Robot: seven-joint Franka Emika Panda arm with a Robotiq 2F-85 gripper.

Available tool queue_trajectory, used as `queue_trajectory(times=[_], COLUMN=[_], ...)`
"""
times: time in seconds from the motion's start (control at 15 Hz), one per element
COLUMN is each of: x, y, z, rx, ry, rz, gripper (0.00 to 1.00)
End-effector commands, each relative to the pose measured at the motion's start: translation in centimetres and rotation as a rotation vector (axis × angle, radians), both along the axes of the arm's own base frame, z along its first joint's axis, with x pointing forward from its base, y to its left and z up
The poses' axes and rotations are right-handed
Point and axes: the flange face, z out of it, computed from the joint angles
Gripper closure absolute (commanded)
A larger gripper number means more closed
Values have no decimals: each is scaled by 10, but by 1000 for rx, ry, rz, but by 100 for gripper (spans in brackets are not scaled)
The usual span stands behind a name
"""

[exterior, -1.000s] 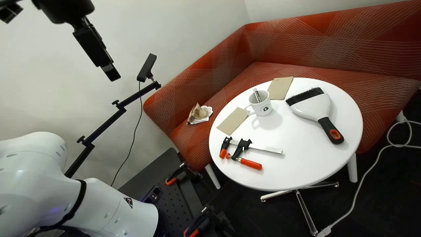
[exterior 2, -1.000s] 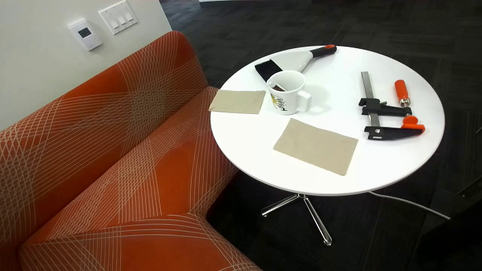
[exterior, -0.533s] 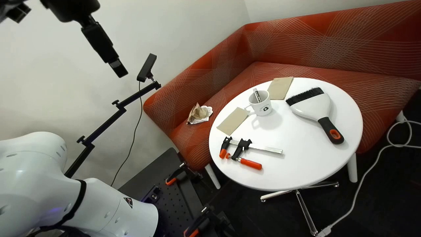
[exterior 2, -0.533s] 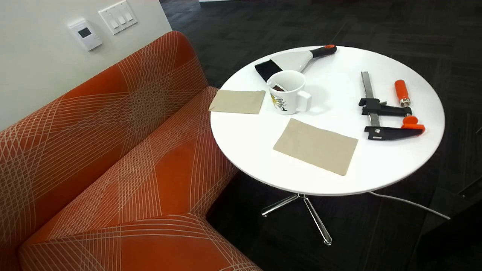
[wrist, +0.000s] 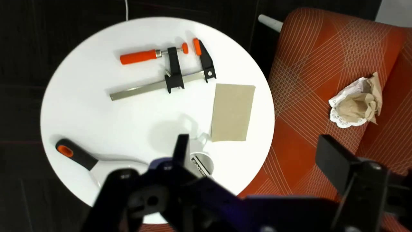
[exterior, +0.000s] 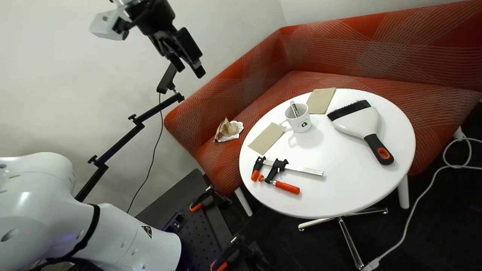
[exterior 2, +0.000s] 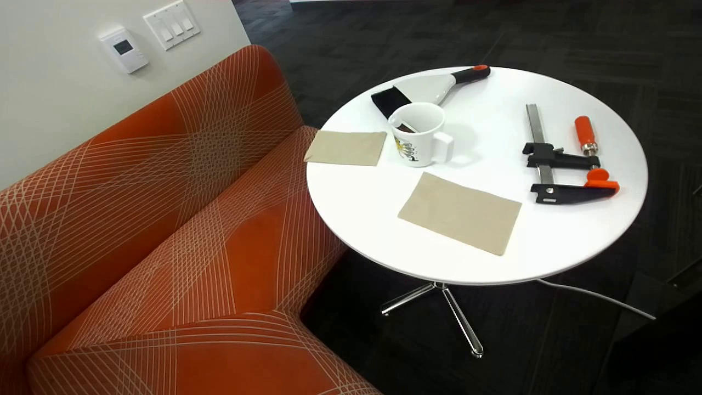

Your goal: Remove the marker from the mug and put it on the table

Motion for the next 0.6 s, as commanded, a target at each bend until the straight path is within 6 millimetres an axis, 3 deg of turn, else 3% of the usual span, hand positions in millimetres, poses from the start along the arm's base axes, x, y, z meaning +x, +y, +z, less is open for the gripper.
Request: queue_trajectory(times=[0.0, 0.13, 0.2, 0.53], x=[29, 38, 30, 36], y=[22, 30, 23, 29], z=[-18, -23, -22, -27], rx=[1, 7, -10, -12], ry=[-93, -125, -97, -106], rz=[108, 125, 96, 117], gripper=[0, 0, 0, 0])
